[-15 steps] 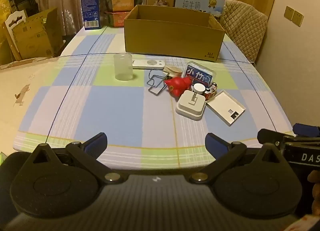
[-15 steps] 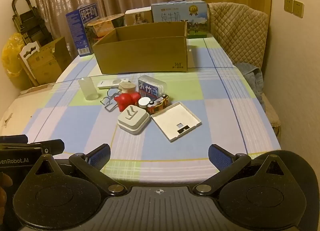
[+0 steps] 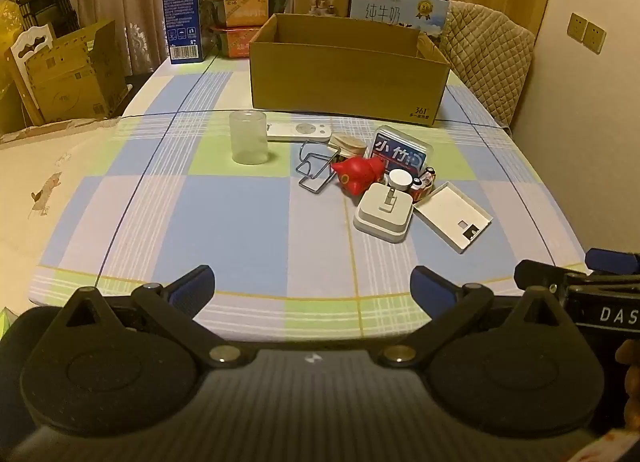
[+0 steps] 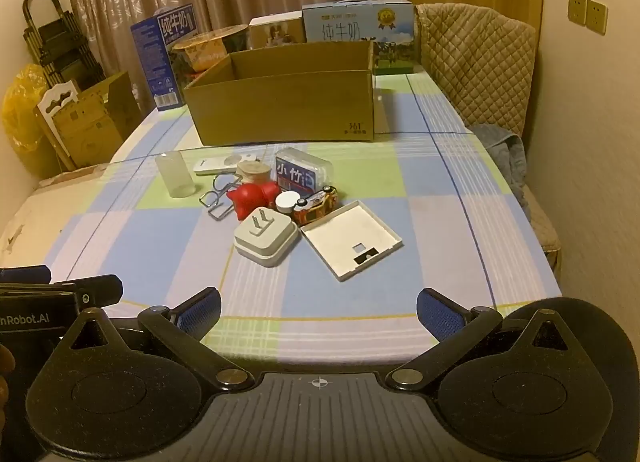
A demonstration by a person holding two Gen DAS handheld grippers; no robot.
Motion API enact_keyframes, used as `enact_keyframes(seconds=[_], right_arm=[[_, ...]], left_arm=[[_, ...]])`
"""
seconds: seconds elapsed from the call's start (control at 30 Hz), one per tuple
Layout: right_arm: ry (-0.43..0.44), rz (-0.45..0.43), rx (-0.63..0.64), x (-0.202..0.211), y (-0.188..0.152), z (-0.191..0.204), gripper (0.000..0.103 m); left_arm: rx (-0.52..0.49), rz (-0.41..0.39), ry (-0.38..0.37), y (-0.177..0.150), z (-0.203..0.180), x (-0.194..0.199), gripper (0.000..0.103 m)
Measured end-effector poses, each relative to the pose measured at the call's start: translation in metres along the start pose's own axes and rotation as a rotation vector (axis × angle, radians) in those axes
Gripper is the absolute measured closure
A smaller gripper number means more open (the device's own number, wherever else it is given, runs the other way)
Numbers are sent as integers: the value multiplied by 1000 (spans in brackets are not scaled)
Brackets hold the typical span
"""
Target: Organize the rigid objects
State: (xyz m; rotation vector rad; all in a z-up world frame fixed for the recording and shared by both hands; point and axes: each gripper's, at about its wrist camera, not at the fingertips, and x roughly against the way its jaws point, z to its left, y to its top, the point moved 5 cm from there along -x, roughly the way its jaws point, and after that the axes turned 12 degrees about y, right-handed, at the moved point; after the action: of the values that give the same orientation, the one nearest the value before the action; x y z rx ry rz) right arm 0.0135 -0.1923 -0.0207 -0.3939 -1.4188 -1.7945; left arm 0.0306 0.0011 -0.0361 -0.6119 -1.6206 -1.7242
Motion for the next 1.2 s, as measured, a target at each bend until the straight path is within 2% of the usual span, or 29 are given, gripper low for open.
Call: enact_keyframes(seconds=[1.2], right_arm=[[-3, 1, 7, -3, 4, 1, 2]], left_arm=[[3, 6, -7, 4, 0, -1, 1]])
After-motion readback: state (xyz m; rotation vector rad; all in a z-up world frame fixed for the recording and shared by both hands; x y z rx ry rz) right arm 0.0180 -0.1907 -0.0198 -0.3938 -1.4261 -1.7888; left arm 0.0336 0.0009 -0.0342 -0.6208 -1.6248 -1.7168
